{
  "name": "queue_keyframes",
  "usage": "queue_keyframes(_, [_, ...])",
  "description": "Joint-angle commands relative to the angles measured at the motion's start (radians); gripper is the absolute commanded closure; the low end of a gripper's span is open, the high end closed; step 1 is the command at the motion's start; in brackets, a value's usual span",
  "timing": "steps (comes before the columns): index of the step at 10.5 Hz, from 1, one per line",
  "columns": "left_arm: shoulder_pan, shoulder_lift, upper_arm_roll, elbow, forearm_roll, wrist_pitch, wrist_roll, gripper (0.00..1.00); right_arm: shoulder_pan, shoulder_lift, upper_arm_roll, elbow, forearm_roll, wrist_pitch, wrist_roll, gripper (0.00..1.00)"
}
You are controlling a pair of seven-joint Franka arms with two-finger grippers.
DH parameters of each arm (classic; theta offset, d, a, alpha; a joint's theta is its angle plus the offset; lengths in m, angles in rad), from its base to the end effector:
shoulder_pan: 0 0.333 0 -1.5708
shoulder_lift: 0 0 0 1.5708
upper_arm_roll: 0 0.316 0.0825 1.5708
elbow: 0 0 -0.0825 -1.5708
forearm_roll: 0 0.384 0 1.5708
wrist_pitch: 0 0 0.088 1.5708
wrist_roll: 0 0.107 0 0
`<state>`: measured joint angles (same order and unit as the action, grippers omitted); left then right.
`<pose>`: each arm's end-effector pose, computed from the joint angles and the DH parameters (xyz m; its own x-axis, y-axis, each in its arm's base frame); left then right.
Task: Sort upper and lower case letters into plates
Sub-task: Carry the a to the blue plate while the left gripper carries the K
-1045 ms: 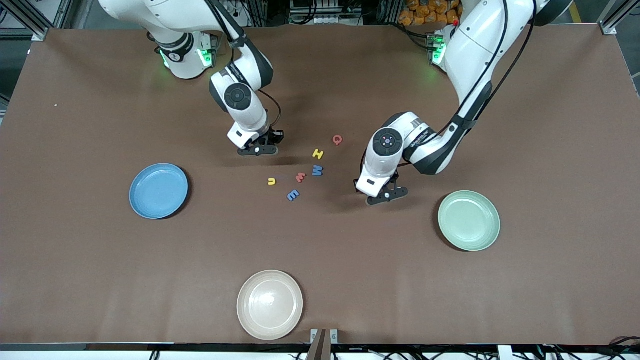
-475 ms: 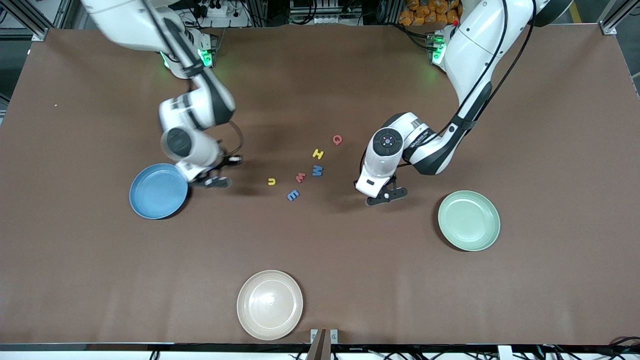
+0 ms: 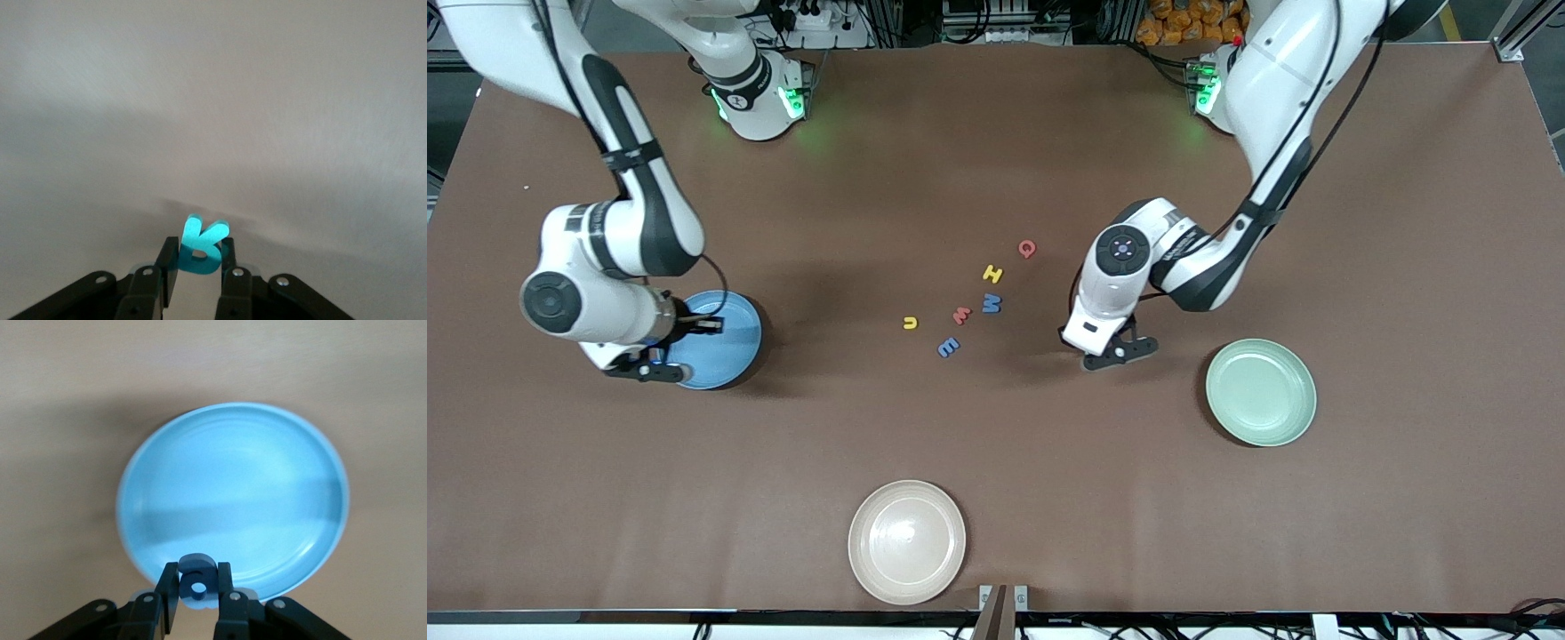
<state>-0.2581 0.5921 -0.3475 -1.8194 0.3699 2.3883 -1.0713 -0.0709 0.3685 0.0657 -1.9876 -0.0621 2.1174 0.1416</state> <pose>0.5467 -0.3549 0.2291 0.9656 0.2506 0.0691 0.2520 -0.9676 -0.0130 0.5810 -0.0067 0.2606 0.9665 -0.1128 -0.2304 -0.1032 -0.9932 0.0533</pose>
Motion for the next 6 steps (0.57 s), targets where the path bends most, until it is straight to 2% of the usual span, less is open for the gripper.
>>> queue_keyframes(1, [0.101, -0.138, -0.007, -0.023, 0.007, -0.119, 0.172, 1.0, 0.005, 0.053, 0.02, 0.026, -0.024, 0.027, 0.024, 0.0])
queue_keyframes(2, [0.137, -0.152, -0.007, -0.018, 0.007, -0.151, 0.247, 1.0, 0.016, 0.046, 0.023, 0.026, -0.016, 0.015, 0.045, 0.0])
queue_keyframes(4, [0.247, -0.158, -0.007, -0.02, 0.007, -0.175, 0.431, 1.0, 0.09, 0.038, 0.04, 0.03, -0.011, -0.008, 0.21, 0.0])
queue_keyframes(5, [0.29, -0.158, -0.005, -0.02, 0.007, -0.176, 0.524, 1.0, 0.141, 0.04, 0.045, 0.03, 0.023, 0.006, 0.269, 0.0])
queue_keyframes(6, [0.34, -0.15, -0.007, -0.018, 0.007, -0.175, 0.598, 1.0, 0.195, 0.038, 0.043, 0.029, 0.082, 0.016, 0.277, 0.05])
